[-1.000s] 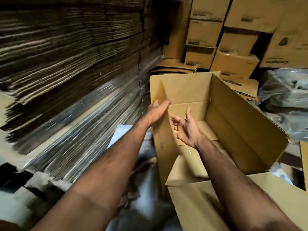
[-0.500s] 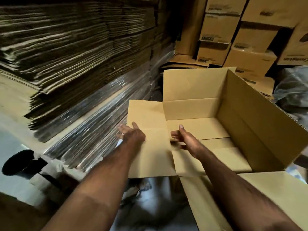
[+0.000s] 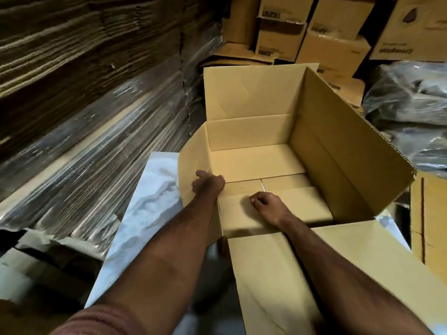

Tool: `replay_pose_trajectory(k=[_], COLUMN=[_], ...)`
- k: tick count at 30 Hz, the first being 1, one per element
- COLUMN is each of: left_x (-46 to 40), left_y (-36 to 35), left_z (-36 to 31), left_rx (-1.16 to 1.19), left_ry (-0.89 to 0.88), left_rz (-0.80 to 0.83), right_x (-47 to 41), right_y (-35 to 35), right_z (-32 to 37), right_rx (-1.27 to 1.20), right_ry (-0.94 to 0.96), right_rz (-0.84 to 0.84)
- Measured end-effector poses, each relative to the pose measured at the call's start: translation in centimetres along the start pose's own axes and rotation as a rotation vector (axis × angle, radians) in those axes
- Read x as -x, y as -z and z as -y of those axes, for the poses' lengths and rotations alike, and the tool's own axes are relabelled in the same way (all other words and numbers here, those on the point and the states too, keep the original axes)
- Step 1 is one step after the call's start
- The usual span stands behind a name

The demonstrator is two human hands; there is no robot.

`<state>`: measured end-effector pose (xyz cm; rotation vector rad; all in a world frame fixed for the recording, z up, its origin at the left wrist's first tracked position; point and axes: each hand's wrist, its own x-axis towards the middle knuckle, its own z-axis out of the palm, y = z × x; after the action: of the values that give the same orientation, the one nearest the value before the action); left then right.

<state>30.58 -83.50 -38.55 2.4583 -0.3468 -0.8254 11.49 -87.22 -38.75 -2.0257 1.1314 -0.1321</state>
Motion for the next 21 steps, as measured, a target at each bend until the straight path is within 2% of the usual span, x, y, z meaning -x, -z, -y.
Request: replay_pose_trajectory(k=[5, 10, 13, 17, 21], left_x=[0.6, 1.7, 2.2, 2.8, 4.6], left_y=[-0.5, 0.1, 0.8, 1.3, 2.7], left_z=[0.0, -1.0, -2.1, -3.1, -5.1], left_rx=[0.105, 0.197, 0.455, 0.716, 0.885], left_ry=[-0.022, -0.152, -0.179, -0.212, -0.366], left_rz=[-0.081, -0.141, -0.070, 0.041, 0.120], right_x=[0.1, -0.7, -0.8, -0.6, -0.1], right_y=[0.3, 0.5, 1.5, 2.9, 4.4], right_z=[-0.1, -0.3, -0.3, -0.9, -1.7], right_rx=[-0.003, 0.060, 0.132, 0.335, 0.492], right_ry=[0.007, 0.046, 0.050, -0.064, -0.156], right_rz=[-0.006, 0.017, 0.004, 0.050, 0.113])
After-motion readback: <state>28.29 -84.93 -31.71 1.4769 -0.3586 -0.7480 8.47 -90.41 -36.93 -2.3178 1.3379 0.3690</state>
